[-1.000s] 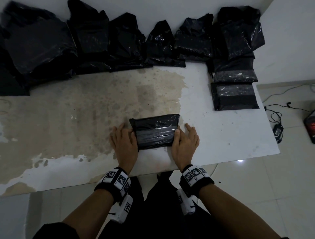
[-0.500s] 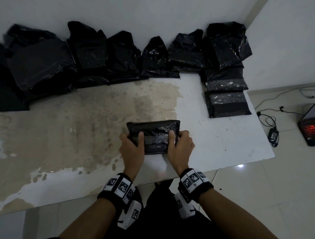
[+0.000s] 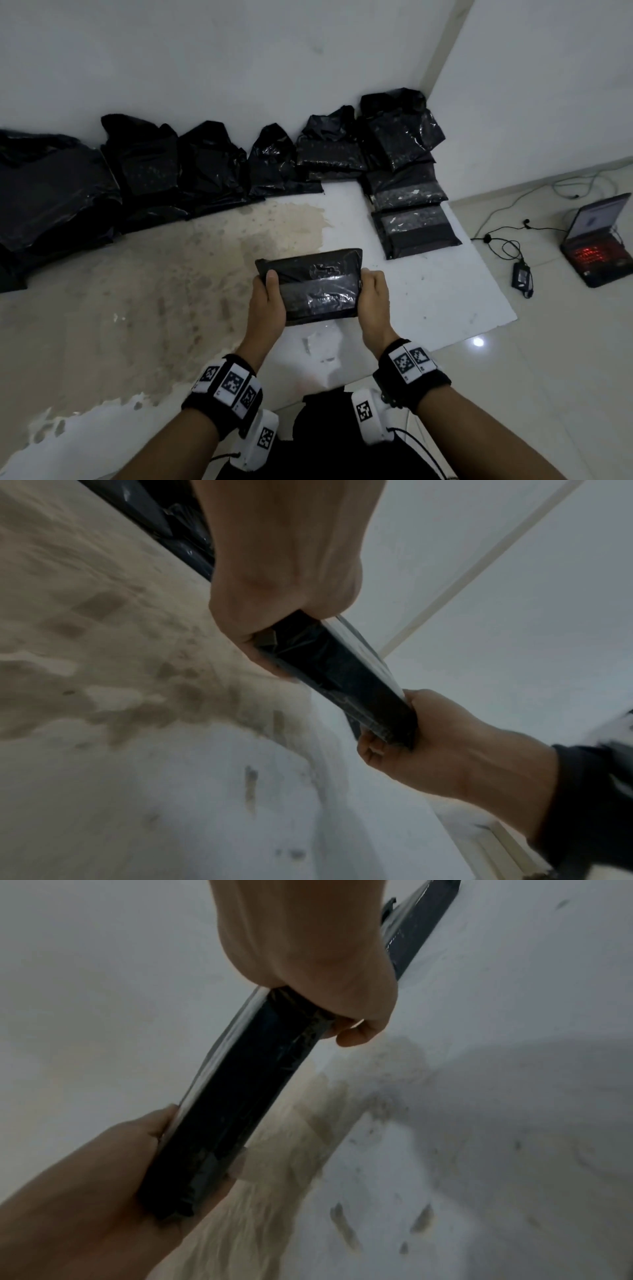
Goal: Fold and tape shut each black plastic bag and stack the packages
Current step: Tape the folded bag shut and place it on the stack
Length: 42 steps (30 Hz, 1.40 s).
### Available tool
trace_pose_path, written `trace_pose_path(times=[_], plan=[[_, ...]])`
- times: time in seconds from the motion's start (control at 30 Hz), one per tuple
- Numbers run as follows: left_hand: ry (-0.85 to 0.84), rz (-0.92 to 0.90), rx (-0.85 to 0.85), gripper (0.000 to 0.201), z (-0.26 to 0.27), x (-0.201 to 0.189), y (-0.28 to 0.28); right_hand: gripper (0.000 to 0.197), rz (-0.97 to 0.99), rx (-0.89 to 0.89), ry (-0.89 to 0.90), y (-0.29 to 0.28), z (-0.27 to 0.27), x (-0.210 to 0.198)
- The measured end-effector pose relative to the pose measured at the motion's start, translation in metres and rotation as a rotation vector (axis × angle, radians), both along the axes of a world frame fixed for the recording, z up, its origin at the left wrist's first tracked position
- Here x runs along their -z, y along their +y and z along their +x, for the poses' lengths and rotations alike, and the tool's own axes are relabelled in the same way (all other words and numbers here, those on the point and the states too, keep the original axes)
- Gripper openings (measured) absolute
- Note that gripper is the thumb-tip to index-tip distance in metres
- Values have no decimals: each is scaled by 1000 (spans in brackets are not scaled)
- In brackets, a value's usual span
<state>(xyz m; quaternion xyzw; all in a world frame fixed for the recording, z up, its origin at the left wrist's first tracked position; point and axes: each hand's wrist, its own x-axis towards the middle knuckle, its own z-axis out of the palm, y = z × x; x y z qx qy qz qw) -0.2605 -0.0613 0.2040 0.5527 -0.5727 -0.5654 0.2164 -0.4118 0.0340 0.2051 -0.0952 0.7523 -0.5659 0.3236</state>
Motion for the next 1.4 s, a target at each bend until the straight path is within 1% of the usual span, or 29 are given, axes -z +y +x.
trace_pose_path(times=[0.07,0.13,0.17,0.2,0.27,0.3,0.43,0.53,0.63,0.7,0.77,0.8,0.83,0.9,0.93,0.97,1.0,1.03,1.1,1.23,1.3,1.4], plan=[[12,-9,20,34,-9,-8,-6,27,-30,-83,-52,-1,-8,-7],[16,-19,33,33,-14,-13,-10,34,-19,-168,-100,-2,-14,-9],[21,-13,31,35,-14,-14,-11,37,4,-190,-93,-2,-16,-9],[42,4,26,41,-13,-13,-12,38,23,-192,-80,-2,-18,-7],[66,73,20,57,-10,-8,-12,37,29,-154,-90,-1,-21,-4],[63,107,27,60,-8,-5,-11,36,26,-130,-102,0,-23,-3],[-42,86,144,58,8,4,1,38,0,-48,-132,1,-27,0],[-59,115,138,60,22,16,7,34,21,-5,-150,3,-35,3],[-68,164,81,57,36,28,9,36,33,33,-152,8,-44,8],[-70,183,73,50,43,31,12,38,44,52,-152,12,-50,12],[-82,176,102,40,49,32,15,39,48,70,-142,18,-54,14],[-105,134,131,34,51,32,18,38,48,76,-134,22,-56,15],[-145,46,175,29,53,33,19,38,49,85,-129,26,-59,16],[-275,-233,292,24,56,36,20,36,54,106,-116,38,-68,16],[-325,-377,352,26,55,38,21,33,52,120,-101,45,-75,15],[-352,-495,420,33,52,41,22,30,51,135,-82,53,-83,13],[-363,-576,492,41,49,45,23,28,57,152,-60,63,-93,12],[-364,-623,551,47,43,49,23,28,64,176,-39,74,-103,10],[-371,-649,638,54,31,58,23,29,106,202,25,97,-128,6],[-455,-738,807,61,13,76,25,27,226,168,129,133,-177,7],[-537,-777,880,64,6,83,27,29,268,119,211,137,-198,12],[-603,-832,918,64,0,88,28,41,294,61,279,124,-219,19]])
